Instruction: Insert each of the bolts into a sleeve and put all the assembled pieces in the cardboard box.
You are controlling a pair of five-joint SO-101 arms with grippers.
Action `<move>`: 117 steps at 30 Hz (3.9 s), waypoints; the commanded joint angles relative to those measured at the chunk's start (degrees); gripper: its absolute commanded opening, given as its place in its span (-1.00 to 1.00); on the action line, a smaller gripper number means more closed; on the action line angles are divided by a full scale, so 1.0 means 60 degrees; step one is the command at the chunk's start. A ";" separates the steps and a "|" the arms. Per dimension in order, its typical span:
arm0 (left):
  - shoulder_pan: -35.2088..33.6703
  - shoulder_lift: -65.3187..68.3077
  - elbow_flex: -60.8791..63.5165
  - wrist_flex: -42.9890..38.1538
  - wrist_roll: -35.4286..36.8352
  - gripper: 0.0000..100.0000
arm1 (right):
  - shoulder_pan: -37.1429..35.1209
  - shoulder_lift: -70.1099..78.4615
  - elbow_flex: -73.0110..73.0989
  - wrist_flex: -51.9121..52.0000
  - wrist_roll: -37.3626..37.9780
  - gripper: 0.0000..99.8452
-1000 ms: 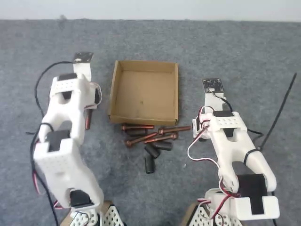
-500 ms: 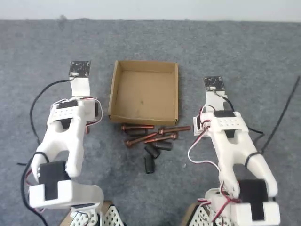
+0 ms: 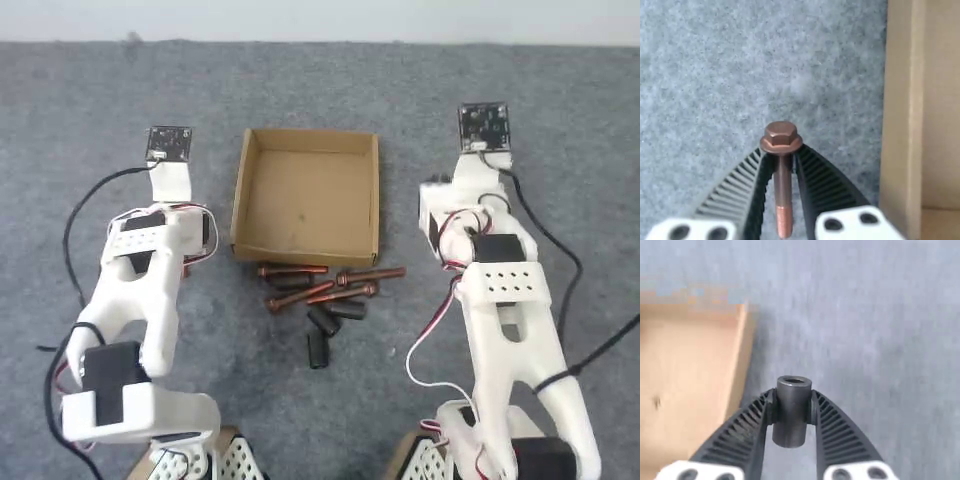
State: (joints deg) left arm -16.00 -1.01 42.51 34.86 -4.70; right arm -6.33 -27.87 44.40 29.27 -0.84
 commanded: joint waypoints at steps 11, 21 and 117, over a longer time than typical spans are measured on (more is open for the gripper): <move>-0.0015 -0.0630 -0.0022 -0.0249 -0.0088 -0.98 | -0.0081 0.2015 -0.0571 -0.5971 0.0088 -0.95; 0.0000 -0.0630 -0.0051 -0.0278 -0.0103 -0.98 | -0.0388 0.2908 0.2286 -1.1597 0.0088 -0.99; 0.3194 -1.1136 0.3597 -0.1260 0.2300 -0.98 | -0.3597 0.3011 0.8073 -1.5890 0.0132 -0.99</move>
State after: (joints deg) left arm 2.37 -64.40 63.08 32.04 6.73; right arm -27.25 -9.23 93.01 -62.77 -0.57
